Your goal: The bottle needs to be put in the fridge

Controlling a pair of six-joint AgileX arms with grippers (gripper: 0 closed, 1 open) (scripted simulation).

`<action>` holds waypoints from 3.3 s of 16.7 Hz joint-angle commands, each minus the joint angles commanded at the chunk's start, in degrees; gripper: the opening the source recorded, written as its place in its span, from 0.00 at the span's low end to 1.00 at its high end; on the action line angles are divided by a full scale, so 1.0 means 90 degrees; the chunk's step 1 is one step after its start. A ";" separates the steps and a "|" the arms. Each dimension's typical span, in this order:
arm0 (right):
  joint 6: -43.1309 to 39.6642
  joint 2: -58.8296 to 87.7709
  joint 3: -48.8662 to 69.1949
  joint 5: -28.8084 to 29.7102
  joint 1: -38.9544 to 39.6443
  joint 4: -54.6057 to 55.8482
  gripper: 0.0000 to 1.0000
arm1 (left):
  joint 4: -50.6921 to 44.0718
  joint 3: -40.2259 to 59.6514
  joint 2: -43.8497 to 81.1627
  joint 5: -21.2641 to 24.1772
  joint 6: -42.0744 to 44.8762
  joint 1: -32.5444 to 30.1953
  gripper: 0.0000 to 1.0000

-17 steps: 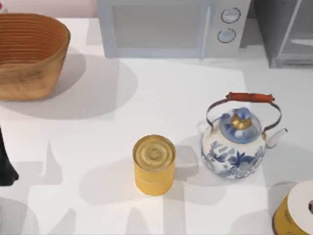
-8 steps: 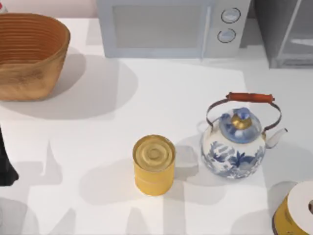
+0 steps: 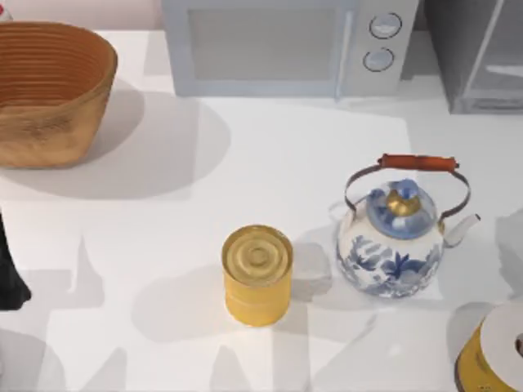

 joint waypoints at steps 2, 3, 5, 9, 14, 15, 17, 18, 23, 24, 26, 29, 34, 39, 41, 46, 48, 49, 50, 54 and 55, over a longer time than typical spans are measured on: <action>0.1029 -0.1414 -0.0603 0.0771 0.0431 0.0465 0.01 | 0.0000 0.0000 0.0000 0.0000 0.0000 0.0000 1.00; 0.1544 -0.2121 -0.0933 0.1179 0.0641 0.0733 0.01 | 0.0000 0.0000 0.0000 0.0000 0.0000 0.0000 1.00; 0.2554 -0.3453 -0.1618 0.2025 0.1053 0.1318 0.01 | 0.0000 0.0000 0.0000 0.0000 0.0000 0.0000 1.00; 0.4294 -0.5541 -0.2905 0.3588 0.1770 0.2512 0.01 | 0.0000 0.0000 0.0000 0.0000 0.0000 0.0000 1.00; 0.5384 -0.6712 -0.3826 0.4577 0.2229 0.3397 0.01 | 0.0000 0.0000 0.0000 0.0000 0.0000 0.0000 1.00; 0.5413 -0.6743 -0.3852 0.4603 0.2241 0.3425 0.01 | 0.0000 0.0000 0.0000 0.0000 0.0000 0.0000 1.00; 0.5413 -0.6743 -0.3852 0.4603 0.2241 0.3425 0.01 | 0.0000 0.0000 0.0000 0.0000 0.0000 0.0000 1.00; 0.5413 -0.6743 -0.3852 0.4603 0.2241 0.3425 0.01 | 0.0000 0.0000 0.0000 0.0000 0.0000 0.0000 1.00; 0.5411 -0.6324 -0.3575 0.4673 0.2003 0.3718 0.01 | 0.0000 0.0000 0.0000 0.0000 0.0000 0.0000 1.00; 0.5411 -0.6060 -0.3406 0.4681 0.1910 0.3909 0.01 | 0.0000 0.0000 0.0000 0.0000 0.0000 0.0000 1.00; 0.5414 -0.5329 -0.2987 0.4635 0.1741 0.4386 0.01 | 0.0000 0.0000 0.0000 0.0000 0.0000 0.0000 1.00; 0.5425 -0.3769 -0.2217 0.4405 0.1563 0.5268 0.01 | 0.0000 0.0000 0.0000 0.0000 0.0000 0.0000 1.00; 0.5454 -0.0336 -0.0736 0.3831 0.1301 0.6972 0.01 | 0.0000 0.0000 0.0000 0.0000 0.0000 0.0000 1.00; 0.5486 0.3108 0.0757 0.3361 0.0964 0.8688 0.01 | 0.0000 0.0000 0.0000 0.0000 0.0000 0.0000 1.00; 0.5493 0.4277 0.1275 0.3224 0.0815 0.9281 0.01 | 0.0000 0.0000 0.0000 0.0000 0.0000 0.0000 1.00; 0.5495 0.6281 0.2194 0.3006 0.0528 1.0334 0.01 | 0.0000 0.0000 0.0000 0.0000 0.0000 0.0000 1.00; 0.5493 0.6624 0.2372 0.2979 0.0471 1.0537 0.01 | 0.0000 0.0000 0.0000 0.0000 0.0000 0.0000 1.00; 0.5493 0.6691 0.2408 0.2977 0.0459 1.0578 0.01 | 0.0000 0.0000 0.0000 0.0000 0.0000 0.0000 1.00; 0.5493 0.6695 0.2410 0.2977 0.0459 1.0580 0.01 | 0.0000 0.0000 0.0000 0.0000 0.0000 0.0000 1.00; 0.5503 0.6693 0.2375 0.2980 0.0492 1.0563 0.01 | 0.0000 0.0000 0.0000 0.0000 0.0000 0.0000 1.00; 0.5503 0.6696 0.2384 0.2993 0.0481 1.0561 0.01 | 0.0000 0.0000 0.0000 0.0000 0.0000 0.0000 1.00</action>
